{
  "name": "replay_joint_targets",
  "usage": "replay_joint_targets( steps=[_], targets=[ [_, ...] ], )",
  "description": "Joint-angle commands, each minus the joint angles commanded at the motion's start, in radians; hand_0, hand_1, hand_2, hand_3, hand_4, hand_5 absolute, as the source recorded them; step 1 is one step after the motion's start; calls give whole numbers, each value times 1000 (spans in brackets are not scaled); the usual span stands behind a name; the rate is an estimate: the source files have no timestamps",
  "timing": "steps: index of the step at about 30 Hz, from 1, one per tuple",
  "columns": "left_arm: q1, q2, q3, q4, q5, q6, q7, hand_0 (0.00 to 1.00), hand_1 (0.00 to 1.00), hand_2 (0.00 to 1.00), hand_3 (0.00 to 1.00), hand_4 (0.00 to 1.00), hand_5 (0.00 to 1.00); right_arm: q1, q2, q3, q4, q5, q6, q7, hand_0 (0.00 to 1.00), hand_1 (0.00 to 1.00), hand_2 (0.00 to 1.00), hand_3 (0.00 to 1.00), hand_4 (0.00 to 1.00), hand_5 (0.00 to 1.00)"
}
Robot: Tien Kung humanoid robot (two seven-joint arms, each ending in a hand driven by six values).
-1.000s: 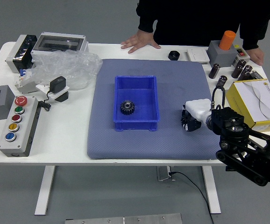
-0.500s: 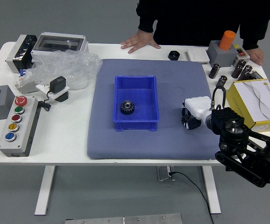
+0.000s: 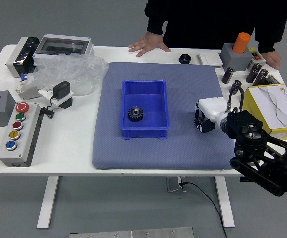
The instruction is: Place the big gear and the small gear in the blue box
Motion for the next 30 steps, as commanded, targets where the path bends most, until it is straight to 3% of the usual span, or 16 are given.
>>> replay_joint_targets(
  steps=[11,19,23,30],
  targets=[
    [-1,3,1,0,-3,1,-1,843,806,816,849,728,279,44,-20,30,39,6,16,-12,645,472,469,502,691,53],
    [-2,5,0,0,-3,1,-1,842,806,816,850,725,277,112,-19,43,112,-3,39,-28,644,473,469,503,674,36],
    [-2,6,-1,0,0,0,-1,843,805,816,851,723,277,149,5,38,138,-2,49,-33,643,478,472,507,667,35],
    [0,7,-4,0,10,-1,1,843,807,817,852,721,278,201,86,23,132,-6,57,-40,643,480,473,509,665,37]
  ],
)
